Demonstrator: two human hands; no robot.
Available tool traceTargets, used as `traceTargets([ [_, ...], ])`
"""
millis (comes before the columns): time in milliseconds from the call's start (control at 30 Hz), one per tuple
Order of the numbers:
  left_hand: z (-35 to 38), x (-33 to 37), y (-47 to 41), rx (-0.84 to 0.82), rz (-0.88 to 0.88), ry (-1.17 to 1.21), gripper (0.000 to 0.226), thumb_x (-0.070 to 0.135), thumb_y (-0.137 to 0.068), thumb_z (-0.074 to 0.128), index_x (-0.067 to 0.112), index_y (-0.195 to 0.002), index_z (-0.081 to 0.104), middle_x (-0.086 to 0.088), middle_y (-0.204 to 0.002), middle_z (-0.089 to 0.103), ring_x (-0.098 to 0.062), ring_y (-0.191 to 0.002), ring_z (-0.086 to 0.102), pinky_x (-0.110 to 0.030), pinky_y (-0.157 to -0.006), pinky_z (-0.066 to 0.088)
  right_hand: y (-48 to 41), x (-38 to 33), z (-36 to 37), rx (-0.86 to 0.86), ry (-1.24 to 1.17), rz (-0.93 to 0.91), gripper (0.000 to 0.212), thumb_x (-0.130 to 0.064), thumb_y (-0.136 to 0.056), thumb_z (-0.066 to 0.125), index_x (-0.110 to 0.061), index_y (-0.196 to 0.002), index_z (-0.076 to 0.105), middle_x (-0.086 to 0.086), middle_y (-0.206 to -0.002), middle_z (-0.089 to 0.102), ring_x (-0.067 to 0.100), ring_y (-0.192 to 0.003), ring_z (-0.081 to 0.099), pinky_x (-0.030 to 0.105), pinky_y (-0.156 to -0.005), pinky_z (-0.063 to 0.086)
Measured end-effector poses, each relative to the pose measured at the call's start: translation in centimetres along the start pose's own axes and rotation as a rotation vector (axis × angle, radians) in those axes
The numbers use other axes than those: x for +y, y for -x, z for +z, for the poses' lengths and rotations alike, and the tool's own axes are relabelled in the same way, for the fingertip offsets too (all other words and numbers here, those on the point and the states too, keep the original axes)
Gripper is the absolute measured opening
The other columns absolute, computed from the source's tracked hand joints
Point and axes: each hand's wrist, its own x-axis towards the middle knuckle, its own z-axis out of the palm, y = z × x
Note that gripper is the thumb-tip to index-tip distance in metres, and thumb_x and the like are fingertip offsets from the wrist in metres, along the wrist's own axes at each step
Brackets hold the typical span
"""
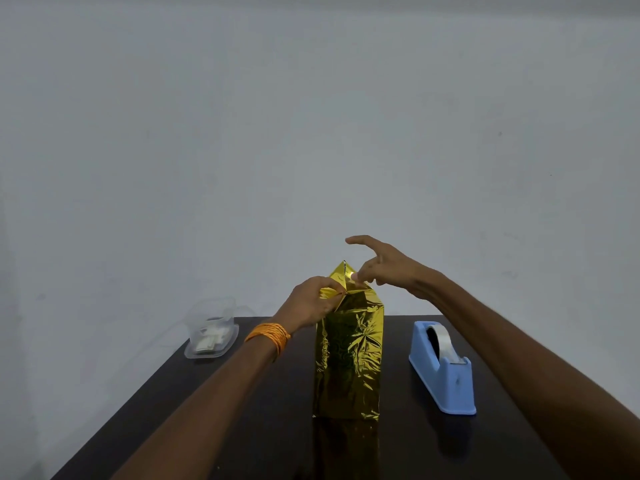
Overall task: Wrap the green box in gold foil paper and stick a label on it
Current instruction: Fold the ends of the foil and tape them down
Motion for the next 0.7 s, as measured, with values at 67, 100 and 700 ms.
traceTargets([
  [67,-0.1,0.1,0.0,0.000,-0.007,0.009,0.025,0.025,-0.096,0.059,0.020,-0.120,0.066,-0.006,-0.137,0.052,-0.022,-0.114,0.052,-0.026,-0.084,0.044,-0.3,-0.2,0.1,-0.039,0.020,-0.011,0.069,-0.013,-0.089,0.072,-0.034,-0.145,0.039,0.008,-0.089,0.072,0.014,-0.082,0.059,0.025,-0.069,0.042],
  [100,-0.1,0.2,0.0,0.000,-0.007,0.006,0.025,0.025,-0.096,0.059,0.019,-0.119,0.066,-0.006,-0.136,0.052,-0.021,-0.113,0.053,-0.027,-0.084,0.044,-0.4,-0.4,0.1,-0.063,0.032,-0.014,0.068,-0.013,-0.089,0.071,-0.033,-0.145,0.039,0.007,-0.089,0.070,0.014,-0.083,0.058,0.024,-0.069,0.042],
  [700,-0.2,-0.2,-1.2,-0.057,-0.045,-0.010,0.026,0.026,-0.096,0.060,0.019,-0.121,0.064,-0.014,-0.136,0.054,-0.029,-0.117,0.056,-0.035,-0.094,0.046,-3.3,-0.1,1.8,-0.211,0.333,-0.014,0.066,-0.008,-0.091,0.065,-0.020,-0.150,0.037,-0.002,-0.129,0.056,0.011,-0.109,0.053,0.025,-0.090,0.043],
])
